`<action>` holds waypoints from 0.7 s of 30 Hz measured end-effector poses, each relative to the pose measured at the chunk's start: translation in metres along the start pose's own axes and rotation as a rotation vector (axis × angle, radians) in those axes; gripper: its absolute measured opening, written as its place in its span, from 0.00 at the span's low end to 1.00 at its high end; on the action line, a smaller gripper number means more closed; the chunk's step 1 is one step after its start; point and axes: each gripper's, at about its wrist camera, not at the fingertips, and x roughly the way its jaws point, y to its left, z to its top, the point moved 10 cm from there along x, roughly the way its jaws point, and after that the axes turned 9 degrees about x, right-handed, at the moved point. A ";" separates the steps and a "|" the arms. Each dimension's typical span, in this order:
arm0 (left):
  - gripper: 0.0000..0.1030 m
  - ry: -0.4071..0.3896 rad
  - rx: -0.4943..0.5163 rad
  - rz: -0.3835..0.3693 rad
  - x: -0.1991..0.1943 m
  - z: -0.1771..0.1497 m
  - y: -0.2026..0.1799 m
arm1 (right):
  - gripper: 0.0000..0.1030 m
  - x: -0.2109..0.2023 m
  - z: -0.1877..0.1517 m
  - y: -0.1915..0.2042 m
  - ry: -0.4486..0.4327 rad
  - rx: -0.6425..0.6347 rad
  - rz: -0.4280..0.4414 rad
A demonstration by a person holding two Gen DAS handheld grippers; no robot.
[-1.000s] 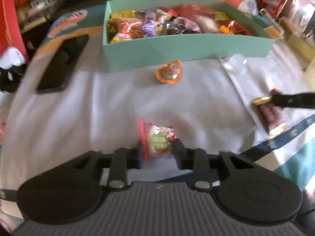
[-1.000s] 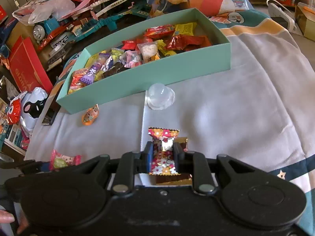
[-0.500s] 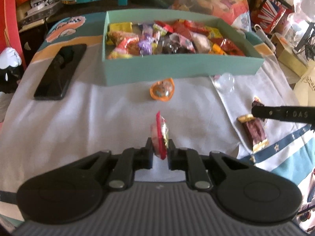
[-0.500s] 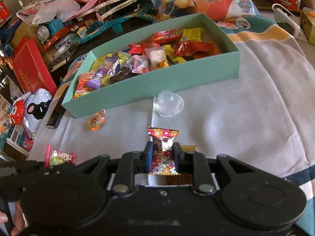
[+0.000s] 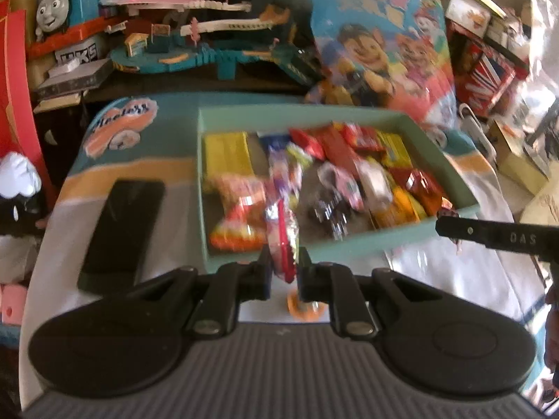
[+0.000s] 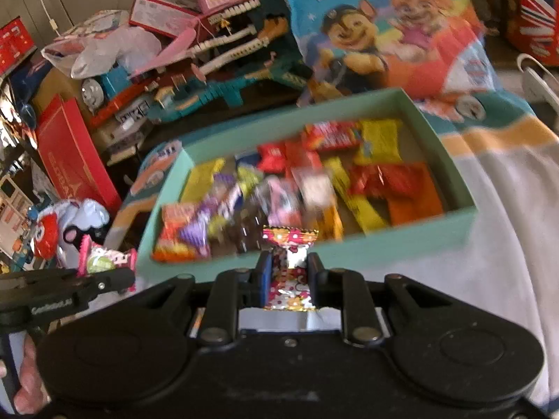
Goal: Organize snacks
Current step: 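Carry the red-white candy bag and pink-green candy into the teal box and release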
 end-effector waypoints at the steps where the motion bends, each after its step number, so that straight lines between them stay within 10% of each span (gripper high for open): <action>1: 0.13 0.000 -0.009 0.000 0.006 0.009 0.004 | 0.20 0.004 0.008 0.004 -0.005 -0.003 0.006; 19: 0.13 0.026 -0.008 0.024 0.118 0.113 0.030 | 0.23 0.089 0.124 -0.023 -0.052 0.082 -0.023; 21: 0.44 0.027 -0.013 0.056 0.127 0.119 0.034 | 0.41 0.098 0.130 -0.026 -0.053 0.101 -0.016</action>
